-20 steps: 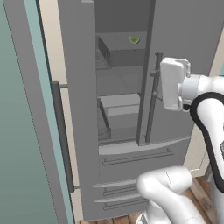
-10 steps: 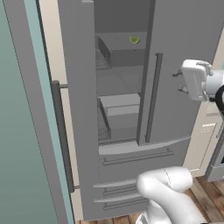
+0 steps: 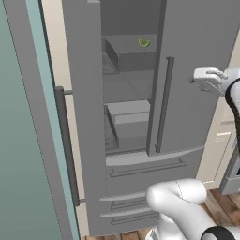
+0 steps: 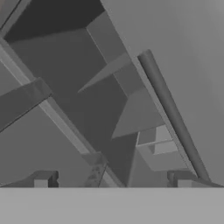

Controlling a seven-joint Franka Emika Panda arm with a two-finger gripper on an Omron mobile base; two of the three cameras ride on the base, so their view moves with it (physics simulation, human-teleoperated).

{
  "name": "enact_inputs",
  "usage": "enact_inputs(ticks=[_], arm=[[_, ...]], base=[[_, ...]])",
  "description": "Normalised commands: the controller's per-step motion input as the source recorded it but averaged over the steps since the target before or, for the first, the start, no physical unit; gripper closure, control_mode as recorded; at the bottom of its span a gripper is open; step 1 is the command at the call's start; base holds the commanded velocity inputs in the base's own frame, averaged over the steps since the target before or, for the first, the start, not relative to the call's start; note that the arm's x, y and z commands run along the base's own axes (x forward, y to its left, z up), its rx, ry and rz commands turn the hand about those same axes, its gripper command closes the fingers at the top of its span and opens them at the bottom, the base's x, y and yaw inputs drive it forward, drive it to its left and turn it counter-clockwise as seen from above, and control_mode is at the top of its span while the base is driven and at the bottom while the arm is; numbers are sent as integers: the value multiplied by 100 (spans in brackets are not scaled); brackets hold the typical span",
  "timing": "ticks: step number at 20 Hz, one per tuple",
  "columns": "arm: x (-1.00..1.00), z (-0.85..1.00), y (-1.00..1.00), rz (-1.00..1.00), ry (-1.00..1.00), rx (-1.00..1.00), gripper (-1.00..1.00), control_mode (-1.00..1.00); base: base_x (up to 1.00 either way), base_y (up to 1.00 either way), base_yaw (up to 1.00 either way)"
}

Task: There is a bowl on the dining counter. Grab a lemon wedge from the fridge and place it in the bowl. Then get the liquor bottle and glass cup from the cabinet and place them next to the bowl.

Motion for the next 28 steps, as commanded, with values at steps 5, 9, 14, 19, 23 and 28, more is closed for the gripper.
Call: enact_inputs(ticks=[5, 9, 14, 19, 23, 28], arm=[[55, -9, 0, -10, 1, -17, -100, -100], [58, -18, 0, -8, 0, -7, -100, -100], [56, -29, -1, -8, 0, -5, -100, -100], [53, -31, 0, -7, 0, -3, -100, -100], [50, -16, -8, -7, 0, -1, -100, -100], [58, -7, -7, -8, 2, 0, -100, -100]], base=[[0, 0, 0], [0, 0, 0], [0, 0, 0], [0, 0, 0], [0, 0, 0], [0, 0, 0]])
